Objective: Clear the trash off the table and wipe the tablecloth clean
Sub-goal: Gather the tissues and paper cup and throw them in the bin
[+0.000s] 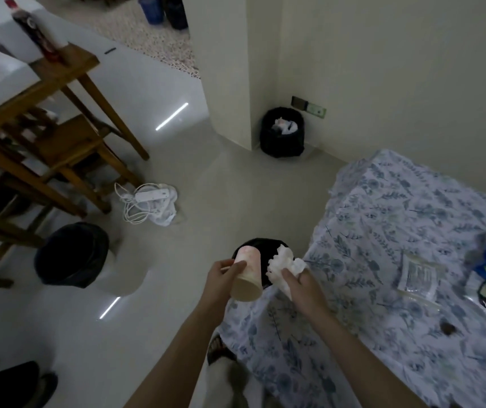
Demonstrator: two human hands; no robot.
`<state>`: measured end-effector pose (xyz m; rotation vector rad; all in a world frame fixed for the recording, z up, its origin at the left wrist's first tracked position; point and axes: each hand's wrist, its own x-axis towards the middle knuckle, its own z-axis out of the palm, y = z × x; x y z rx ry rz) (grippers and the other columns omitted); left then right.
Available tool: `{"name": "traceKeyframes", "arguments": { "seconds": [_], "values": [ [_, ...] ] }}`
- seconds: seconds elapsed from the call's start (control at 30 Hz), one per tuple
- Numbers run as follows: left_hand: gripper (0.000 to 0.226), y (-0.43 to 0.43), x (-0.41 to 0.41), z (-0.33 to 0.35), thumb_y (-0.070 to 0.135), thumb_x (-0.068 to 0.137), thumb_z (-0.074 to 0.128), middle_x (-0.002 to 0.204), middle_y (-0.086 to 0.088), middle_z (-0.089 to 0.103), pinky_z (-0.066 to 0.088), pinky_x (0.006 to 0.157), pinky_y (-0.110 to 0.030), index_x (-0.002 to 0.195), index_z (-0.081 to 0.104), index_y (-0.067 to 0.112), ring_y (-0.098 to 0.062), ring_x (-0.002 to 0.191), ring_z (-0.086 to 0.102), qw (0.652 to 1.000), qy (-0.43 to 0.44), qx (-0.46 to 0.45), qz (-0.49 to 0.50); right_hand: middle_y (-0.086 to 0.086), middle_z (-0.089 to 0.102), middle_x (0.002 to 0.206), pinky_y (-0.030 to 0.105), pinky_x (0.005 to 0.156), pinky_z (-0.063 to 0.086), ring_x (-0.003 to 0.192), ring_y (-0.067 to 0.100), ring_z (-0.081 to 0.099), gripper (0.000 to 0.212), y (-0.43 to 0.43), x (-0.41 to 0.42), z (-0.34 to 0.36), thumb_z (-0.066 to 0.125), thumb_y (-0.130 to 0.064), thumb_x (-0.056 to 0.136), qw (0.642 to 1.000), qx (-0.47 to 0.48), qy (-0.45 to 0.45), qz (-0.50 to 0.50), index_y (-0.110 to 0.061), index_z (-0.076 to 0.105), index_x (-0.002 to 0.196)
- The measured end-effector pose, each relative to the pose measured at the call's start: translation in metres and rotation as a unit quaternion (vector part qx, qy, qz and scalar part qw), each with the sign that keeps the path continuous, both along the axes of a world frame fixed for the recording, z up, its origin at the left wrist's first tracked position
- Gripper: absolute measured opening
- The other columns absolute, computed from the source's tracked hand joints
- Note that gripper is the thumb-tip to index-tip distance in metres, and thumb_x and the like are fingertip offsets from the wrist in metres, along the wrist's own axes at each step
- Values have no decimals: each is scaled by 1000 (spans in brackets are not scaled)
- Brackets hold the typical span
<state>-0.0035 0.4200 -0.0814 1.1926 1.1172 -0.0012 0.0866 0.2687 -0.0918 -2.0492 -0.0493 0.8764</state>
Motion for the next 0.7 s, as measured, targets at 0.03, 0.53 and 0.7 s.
{"name": "traceKeyframes", "arguments": {
  "seconds": [0.03, 0.53, 0.7],
  "values": [
    [40, 7, 2, -5, 29, 85, 69, 109, -13, 62, 56, 83, -46, 117, 54, 11, -30, 98, 64, 1000, -1, -3, 0, 16, 68, 95, 39, 82, 51, 86, 28, 64, 36, 4, 1, -4, 51, -36, 93, 1000, -4, -3, -5, -3, 62, 100],
    [42, 117, 41, -91, 37, 82, 70, 119, -13, 59, 53, 90, -53, 114, 53, 17, -31, 103, 62, 992, 36, -76, -96, 6, 59, 126, 29, 86, 41, 113, 25, 55, 45, 119, 14, -47, 51, -37, 94, 987, -60, 35, -143, -12, 49, 132],
    [38, 125, 60, -133, 30, 86, 67, 117, -12, 59, 55, 78, -42, 117, 53, 13, -29, 100, 63, 988, 55, -89, -113, 5, 59, 116, 28, 83, 39, 99, 21, 53, 40, 135, 29, -90, 54, -28, 93, 969, -64, 71, -226, -11, 50, 129]
  ]
}}
